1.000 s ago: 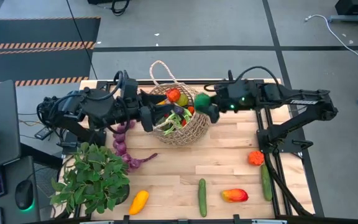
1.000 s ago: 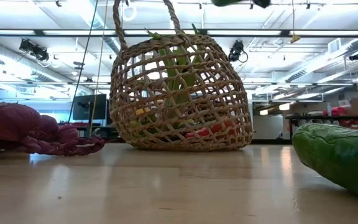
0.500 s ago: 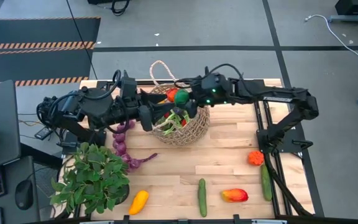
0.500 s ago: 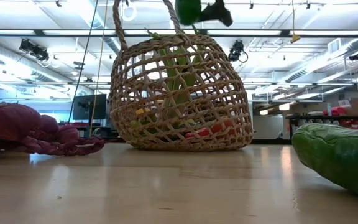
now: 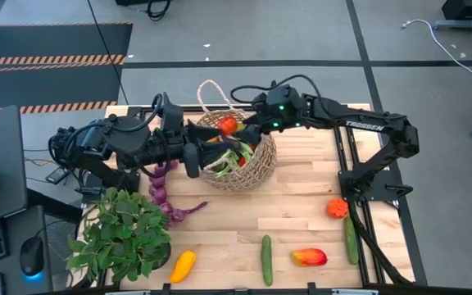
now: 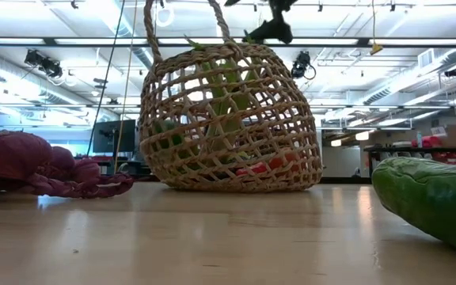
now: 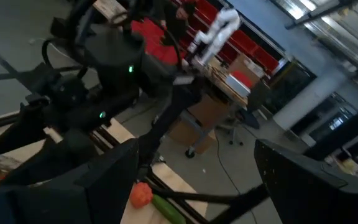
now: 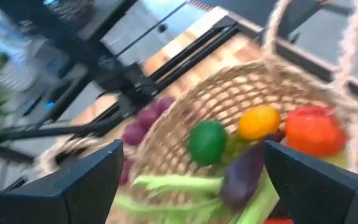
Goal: Build produce basket
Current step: Put the left cucumber into the brown basket
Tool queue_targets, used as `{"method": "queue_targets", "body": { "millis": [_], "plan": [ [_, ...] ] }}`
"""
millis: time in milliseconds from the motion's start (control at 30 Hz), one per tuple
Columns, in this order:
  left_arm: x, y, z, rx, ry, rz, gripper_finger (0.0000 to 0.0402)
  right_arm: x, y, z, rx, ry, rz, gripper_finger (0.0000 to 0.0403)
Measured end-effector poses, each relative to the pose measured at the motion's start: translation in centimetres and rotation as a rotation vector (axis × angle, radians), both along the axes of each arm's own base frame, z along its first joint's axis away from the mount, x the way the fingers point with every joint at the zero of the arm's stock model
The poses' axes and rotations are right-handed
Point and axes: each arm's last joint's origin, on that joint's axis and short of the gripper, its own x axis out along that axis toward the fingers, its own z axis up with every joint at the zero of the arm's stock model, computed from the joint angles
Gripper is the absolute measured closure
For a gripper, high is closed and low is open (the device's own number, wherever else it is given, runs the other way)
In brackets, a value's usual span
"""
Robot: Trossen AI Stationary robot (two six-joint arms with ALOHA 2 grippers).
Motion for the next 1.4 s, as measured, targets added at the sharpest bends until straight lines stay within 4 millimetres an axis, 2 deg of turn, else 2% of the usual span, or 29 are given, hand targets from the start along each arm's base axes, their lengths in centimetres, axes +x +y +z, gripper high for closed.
{"method": "queue_targets", "body": {
  "millis": [100,200,333,533,633,800,1033,1233,1400],
  "plan": [
    [0.0,-0.1,0.0,0.014,0.007,-0.041,0.0077,-1.2,0.9,0.3,0.070,0.046,0.060,0.0018],
    [0.0,-0.2,0.0,0.027,0.013,-0.072,0.0077,-2.7,2.6,-0.3,0.176,0.180,0.072,0.0018],
    [0.0,-0.2,0.0,0.048,0.018,-0.083,0.0077,-4.5,5.6,-1.0,0.323,0.369,0.043,0.0021],
    [0.1,-0.4,-0.1,0.045,0.022,-0.137,0.0077,-5.7,10.8,-2.4,0.475,0.587,-0.043,0.0032],
    [0.1,-0.5,-0.1,0.042,0.028,-0.182,0.0077,-5.6,13.3,-3.3,0.561,0.612,-0.109,0.0036],
    [0.0,-0.8,-0.3,0.037,0.050,-0.252,0.0077,-5.1,17.3,-6.2,0.644,0.720,-0.198,0.0041],
    [-0.3,-2.0,-0.9,0.040,0.102,-0.319,0.0077,-3.3,22.7,-9.7,0.724,0.751,-0.188,0.0041],
    [-0.7,-2.9,-1.1,0.019,0.115,-0.348,0.0077,-1.2,25.6,-12.3,0.765,0.713,-0.148,0.0042],
    [-0.9,-3.5,-1.1,0.024,0.120,-0.353,0.0077,0.4,26.8,-14.5,0.766,0.712,-0.100,0.0042]
  ]
}}
